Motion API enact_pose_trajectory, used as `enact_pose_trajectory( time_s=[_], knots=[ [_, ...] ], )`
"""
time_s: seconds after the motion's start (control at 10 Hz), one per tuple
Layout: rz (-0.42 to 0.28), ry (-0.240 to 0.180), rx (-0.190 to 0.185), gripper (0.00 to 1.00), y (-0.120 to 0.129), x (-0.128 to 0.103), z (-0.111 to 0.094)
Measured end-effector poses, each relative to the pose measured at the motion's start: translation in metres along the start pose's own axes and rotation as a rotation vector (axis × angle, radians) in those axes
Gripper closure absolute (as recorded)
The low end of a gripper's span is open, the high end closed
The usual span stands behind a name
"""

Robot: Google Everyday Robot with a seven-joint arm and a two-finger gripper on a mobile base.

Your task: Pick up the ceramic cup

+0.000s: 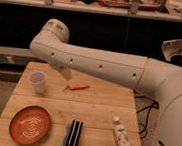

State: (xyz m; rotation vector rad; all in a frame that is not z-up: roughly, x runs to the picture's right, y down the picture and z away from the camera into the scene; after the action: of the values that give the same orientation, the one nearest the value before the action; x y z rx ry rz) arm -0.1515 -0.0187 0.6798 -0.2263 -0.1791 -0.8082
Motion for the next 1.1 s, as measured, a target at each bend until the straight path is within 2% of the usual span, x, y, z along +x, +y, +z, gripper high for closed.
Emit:
enact_pose_trajectory(
  time_s=[0.5, 0.7, 1.1],
  knots=[
    [-0.029, -0.016, 0.009, 0.20, -0.016, -0.011, 0.012],
    [-0.052, -0.035, 0.019, 0.20, -0.030, -0.025, 0.019],
    [-0.072, -0.055, 0.025, 0.20, -0.039, -0.028, 0.029]
  ],
)
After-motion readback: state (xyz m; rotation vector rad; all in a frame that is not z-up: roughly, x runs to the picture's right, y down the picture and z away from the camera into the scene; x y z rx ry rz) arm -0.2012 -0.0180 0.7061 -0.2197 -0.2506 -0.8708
